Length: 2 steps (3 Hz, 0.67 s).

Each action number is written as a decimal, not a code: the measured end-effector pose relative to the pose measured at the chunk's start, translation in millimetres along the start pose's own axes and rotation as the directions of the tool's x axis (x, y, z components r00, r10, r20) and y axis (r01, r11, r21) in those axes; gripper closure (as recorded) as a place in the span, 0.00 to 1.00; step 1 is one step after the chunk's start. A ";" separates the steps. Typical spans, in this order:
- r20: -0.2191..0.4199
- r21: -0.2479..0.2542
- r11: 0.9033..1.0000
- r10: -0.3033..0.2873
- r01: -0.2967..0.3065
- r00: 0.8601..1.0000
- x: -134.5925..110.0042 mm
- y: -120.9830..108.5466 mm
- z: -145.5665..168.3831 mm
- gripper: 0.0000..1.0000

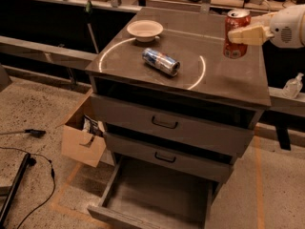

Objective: Place coke can into bottom drawer

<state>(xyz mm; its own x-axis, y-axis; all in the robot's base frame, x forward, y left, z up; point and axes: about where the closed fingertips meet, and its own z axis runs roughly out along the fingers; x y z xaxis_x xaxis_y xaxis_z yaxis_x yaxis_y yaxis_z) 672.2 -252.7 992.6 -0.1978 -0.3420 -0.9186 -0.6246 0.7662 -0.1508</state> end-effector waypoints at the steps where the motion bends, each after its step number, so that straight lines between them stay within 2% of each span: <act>1: 0.039 -0.044 0.998 -0.051 0.052 0.998 -5.3 21.0 2.6 1.00; 2: 0.033 -0.039 0.998 -0.047 0.049 0.998 -4.7 18.4 3.4 1.00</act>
Offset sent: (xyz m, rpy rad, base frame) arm -0.0095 0.0194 0.0009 -0.0073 -0.0420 0.0654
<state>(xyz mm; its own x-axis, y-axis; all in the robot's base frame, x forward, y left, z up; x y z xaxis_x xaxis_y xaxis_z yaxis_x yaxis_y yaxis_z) 664.1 -235.1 992.9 -0.1429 -0.3599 -0.9220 -0.6624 0.7270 -0.1811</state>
